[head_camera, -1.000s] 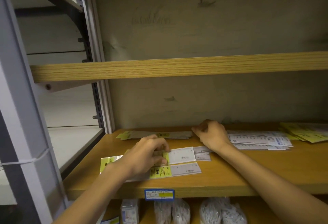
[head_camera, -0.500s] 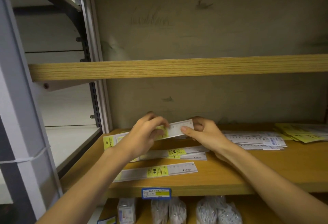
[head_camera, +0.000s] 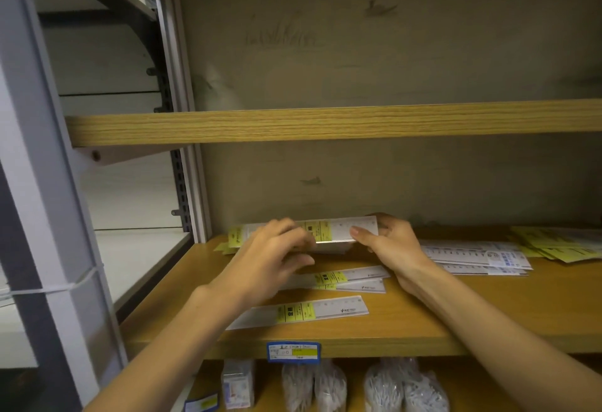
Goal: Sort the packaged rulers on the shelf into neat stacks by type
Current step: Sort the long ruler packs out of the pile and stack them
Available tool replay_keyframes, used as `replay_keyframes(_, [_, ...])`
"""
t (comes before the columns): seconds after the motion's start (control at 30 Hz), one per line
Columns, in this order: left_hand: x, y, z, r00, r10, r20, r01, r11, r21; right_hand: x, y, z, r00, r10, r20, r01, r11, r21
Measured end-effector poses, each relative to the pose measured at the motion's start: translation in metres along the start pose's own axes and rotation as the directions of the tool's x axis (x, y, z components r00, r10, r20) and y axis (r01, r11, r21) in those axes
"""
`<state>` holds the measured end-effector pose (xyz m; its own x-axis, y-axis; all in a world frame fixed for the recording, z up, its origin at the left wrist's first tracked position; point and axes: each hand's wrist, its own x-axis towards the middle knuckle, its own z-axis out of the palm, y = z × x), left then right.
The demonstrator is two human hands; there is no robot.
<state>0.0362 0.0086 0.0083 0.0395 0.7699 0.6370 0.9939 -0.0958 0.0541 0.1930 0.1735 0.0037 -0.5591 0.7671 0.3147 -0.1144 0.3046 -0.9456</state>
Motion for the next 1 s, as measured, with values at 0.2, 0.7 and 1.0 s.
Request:
replay_keyframes(0.2, [-0.011,0.004,0.000,0.932,-0.120,0.342,0.139,0.990,-0.031,0.002,0.002,0.003,0.996,0.066,-0.063,-0.066,0.998,0.000])
replay_keyframes(0.7, [-0.015,0.006,0.004,0.785,-0.182,0.593,0.214,0.977,0.016,0.000,0.001,0.012,0.996,0.070,-0.057,-0.072,0.997,-0.028])
replay_keyframes(1.0, [-0.012,0.005,0.005,0.789,-0.169,0.590,0.289,0.951,-0.114,0.007,0.007,0.011,0.994,0.050,-0.093,-0.056,0.997,-0.057])
